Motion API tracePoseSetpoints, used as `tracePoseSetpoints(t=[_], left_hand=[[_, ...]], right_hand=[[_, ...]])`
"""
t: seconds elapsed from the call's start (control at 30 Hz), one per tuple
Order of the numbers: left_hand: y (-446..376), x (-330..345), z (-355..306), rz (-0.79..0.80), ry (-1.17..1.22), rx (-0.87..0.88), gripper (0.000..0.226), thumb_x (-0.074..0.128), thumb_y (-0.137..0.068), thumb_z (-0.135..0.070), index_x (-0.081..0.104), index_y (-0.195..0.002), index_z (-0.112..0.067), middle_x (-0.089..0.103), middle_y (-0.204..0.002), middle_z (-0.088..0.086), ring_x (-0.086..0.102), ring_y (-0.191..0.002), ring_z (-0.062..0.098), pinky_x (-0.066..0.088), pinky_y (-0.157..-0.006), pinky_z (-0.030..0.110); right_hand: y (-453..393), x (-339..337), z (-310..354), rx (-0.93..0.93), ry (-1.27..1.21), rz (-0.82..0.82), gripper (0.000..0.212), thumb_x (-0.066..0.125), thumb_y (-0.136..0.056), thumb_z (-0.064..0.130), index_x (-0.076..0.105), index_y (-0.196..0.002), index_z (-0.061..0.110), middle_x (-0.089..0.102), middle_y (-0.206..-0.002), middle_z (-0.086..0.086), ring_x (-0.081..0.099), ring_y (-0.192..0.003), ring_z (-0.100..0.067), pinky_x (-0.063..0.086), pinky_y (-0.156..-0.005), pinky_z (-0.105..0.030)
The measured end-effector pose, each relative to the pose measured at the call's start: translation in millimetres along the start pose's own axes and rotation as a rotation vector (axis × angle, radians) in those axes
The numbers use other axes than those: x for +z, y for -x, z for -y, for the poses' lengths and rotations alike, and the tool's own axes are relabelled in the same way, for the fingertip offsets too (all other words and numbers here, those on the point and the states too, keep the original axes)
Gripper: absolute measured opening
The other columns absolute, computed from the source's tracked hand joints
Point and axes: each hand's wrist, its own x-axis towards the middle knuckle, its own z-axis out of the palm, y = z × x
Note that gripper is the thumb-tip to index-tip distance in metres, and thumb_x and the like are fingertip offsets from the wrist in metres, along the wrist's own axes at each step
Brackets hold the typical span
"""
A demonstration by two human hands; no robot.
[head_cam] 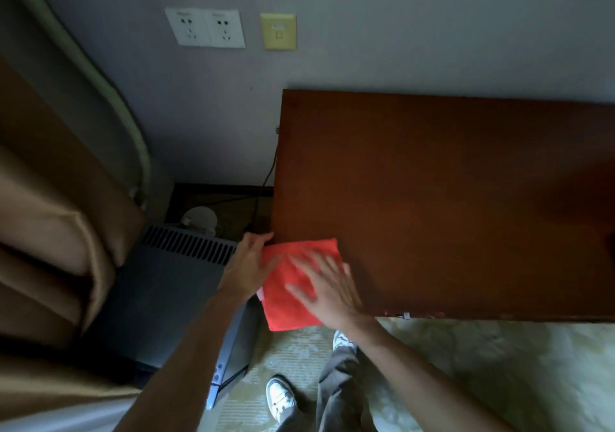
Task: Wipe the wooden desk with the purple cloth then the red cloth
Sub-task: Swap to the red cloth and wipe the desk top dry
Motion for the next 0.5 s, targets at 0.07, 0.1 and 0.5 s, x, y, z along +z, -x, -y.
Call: tracePoseSetpoints(t=[0.07, 0.1, 0.5], left_hand=[[2.9, 8.0, -4.5, 0.051, -0.034, -0.067, 0.072, 0.075, -0.090, -0.041, 0.046, -0.152, -0.019, 0.045, -0.145, 0.010, 0.051, -0.135, 0.031, 0.045, -0.108, 0.047], [3.2, 10.8, -7.3, 0.048, -0.038, -0.092, 0.073, 0.077, -0.088, -0.038, 0.046, -0.151, -0.017, 0.044, -0.145, 0.011, 0.052, -0.134, 0.033, 0.046, -0.106, 0.049], [-5.8, -75.5, -75.6, -0.207, 0.053, 0.226, 0.027, 0.087, -0.074, -0.006, 0.067, -0.090, -0.012, 0.062, -0.092, 0.004, 0.059, -0.085, 0.020, 0.043, -0.075, 0.029]], right_hand=[[-16.7, -17.4, -16.9, 0.115, -0.013, -0.058, 0.074, 0.039, -0.096, 0.068, 0.052, -0.154, 0.025, 0.054, -0.158, 0.000, 0.051, -0.140, -0.026, 0.052, -0.099, -0.052], [-23.8, -23.2, -22.3, 0.129, 0.010, -0.041, 0.078, 0.041, -0.094, 0.067, 0.053, -0.154, 0.019, 0.056, -0.155, -0.003, 0.051, -0.138, -0.027, 0.053, -0.097, -0.052], [-73.2, -112.1, -23.6, -0.055, -0.226, -0.064, 0.023, 0.080, -0.093, 0.024, 0.066, -0.107, 0.012, 0.054, -0.119, -0.007, 0.054, -0.106, -0.027, 0.043, -0.097, -0.037]])
